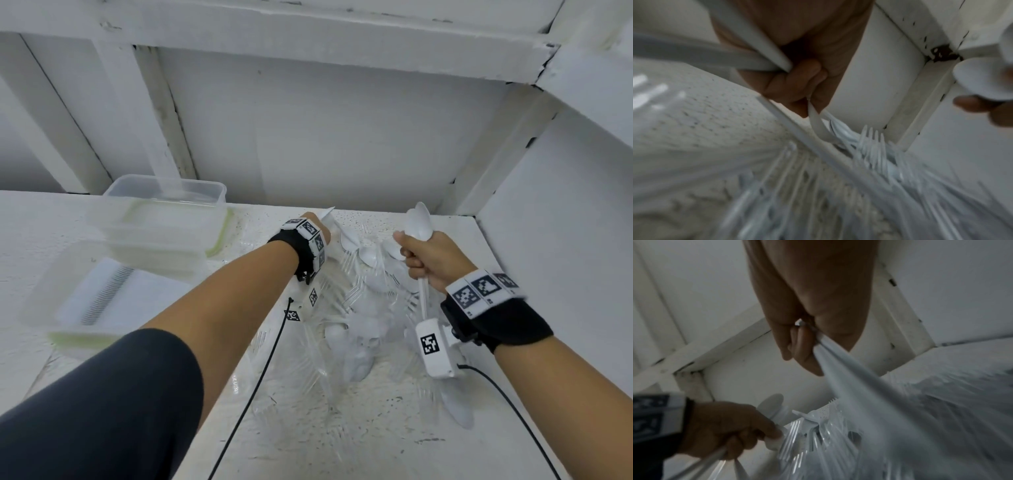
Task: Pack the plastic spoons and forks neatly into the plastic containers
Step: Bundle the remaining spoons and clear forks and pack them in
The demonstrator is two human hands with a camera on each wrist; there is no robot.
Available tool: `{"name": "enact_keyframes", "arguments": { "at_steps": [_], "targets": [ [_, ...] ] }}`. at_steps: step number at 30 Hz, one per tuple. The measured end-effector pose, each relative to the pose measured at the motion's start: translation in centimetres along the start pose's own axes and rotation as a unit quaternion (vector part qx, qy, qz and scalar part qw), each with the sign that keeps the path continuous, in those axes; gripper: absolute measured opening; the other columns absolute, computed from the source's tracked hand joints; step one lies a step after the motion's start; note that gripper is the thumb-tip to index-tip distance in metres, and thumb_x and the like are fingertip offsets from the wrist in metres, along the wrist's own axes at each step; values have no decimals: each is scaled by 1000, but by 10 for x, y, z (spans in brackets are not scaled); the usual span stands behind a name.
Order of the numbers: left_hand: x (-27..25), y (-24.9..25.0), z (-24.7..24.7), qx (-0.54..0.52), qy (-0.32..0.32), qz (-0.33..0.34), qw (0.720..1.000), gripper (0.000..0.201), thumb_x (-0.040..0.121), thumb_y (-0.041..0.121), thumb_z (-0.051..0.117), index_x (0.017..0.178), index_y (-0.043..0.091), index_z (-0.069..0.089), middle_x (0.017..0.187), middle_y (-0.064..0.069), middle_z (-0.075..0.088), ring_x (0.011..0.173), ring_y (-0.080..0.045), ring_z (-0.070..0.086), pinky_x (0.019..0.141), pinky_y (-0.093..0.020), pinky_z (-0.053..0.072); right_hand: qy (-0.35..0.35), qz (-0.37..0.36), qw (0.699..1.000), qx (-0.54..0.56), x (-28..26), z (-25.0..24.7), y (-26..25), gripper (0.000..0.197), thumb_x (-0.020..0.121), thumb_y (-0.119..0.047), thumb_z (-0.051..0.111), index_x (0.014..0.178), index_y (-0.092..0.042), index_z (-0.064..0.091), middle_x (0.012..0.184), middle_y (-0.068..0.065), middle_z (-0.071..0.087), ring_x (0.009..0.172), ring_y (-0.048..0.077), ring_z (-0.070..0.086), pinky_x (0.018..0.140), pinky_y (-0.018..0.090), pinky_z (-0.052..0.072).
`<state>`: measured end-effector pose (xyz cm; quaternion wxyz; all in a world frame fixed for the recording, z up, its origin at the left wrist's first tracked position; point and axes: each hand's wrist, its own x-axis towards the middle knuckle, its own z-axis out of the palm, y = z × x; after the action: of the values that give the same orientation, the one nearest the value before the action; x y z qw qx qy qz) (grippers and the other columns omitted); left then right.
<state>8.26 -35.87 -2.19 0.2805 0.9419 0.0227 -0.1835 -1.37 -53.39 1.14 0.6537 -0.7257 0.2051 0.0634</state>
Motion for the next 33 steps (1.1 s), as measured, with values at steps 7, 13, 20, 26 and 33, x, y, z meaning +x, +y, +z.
{"name": "enact_keyframes", "arguments": {
  "at_steps": [7,13,20,26,33],
  "targets": [
    [-14,-16,-46,-107,75,3,991,22,86,14,57,105,2,55,73,-7,53,71,-25,53,63,-31,44,-8,-49,956,-290,26,34,-21,19,92,-29,53,81,-14,55,62,2,45,49,15,39,46,24,34],
    [-31,-42,-85,-276,205,62,937,23,82,12,57,104,8,54,77,-5,54,63,-21,49,51,-28,39,-29,-64,841,-537,55,64,-22,26,86,-27,65,79,-6,51,84,8,54,79,23,52,65,28,39],
    [-52,-74,-101,-309,179,34,933,9,79,1,54,86,8,51,62,-5,40,47,-18,34,44,-25,28,-9,-71,839,-539,62,77,-1,38,91,-35,53,89,2,61,81,17,60,74,26,55,71,34,48],
    [-60,-84,-94,-335,148,18,931,17,78,0,54,72,14,46,61,-4,37,48,-17,32,45,-24,24,6,-72,888,-455,56,71,-11,33,88,-23,63,111,2,63,101,14,66,92,29,62,74,31,46],
    [-78,-73,-88,-353,103,47,929,16,79,2,59,76,13,47,66,-3,37,49,-14,31,44,-23,24,-11,-146,981,-131,-10,70,-40,14,91,-20,59,98,-8,60,75,5,69,39,2,44,43,22,42]
  ]
}}
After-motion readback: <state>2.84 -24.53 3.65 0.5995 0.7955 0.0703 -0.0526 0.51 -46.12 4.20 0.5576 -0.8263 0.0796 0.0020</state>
